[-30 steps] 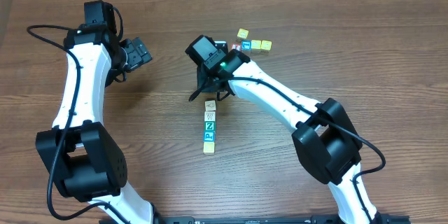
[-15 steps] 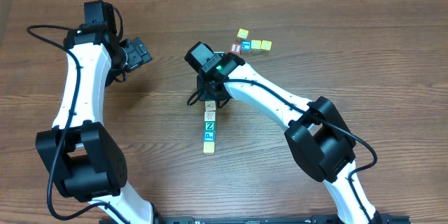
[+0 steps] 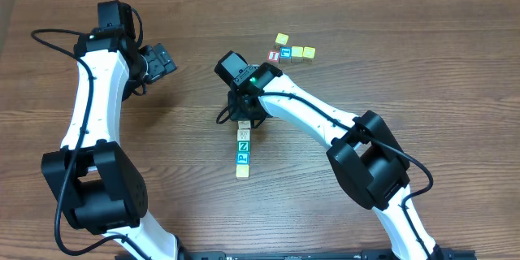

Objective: Flip 5 blocks

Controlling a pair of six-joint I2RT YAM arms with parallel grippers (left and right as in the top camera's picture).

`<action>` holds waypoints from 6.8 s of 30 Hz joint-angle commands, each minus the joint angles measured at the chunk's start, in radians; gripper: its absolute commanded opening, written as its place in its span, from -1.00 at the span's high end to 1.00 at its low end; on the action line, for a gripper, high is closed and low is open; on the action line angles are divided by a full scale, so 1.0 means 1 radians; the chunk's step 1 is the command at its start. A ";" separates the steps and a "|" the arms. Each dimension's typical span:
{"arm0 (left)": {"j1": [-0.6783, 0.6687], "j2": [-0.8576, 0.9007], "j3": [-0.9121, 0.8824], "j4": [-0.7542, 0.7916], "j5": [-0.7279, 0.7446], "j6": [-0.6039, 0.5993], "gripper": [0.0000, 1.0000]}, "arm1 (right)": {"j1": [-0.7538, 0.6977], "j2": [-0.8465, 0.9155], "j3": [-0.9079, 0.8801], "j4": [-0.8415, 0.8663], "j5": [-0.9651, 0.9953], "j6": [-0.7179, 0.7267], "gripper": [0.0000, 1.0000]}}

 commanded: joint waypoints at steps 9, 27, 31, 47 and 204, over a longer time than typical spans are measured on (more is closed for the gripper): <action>0.002 0.013 0.005 0.002 -0.016 0.000 -1.00 | 0.005 0.010 -0.002 -0.013 -0.068 0.007 0.86; 0.002 0.013 0.005 0.002 -0.016 0.000 -0.99 | -0.214 -0.108 0.164 -0.136 -0.023 -0.082 0.42; 0.002 0.013 0.005 0.002 -0.016 0.000 -1.00 | -0.340 -0.138 0.164 -0.227 -0.024 -0.186 0.06; 0.002 0.013 0.005 0.002 -0.016 0.000 -1.00 | -0.610 -0.140 0.163 -0.365 -0.024 -0.215 -1.00; 0.002 0.013 0.005 0.002 -0.016 0.000 -1.00 | -0.731 -2.276 -1.854 1.425 0.092 -0.439 -1.00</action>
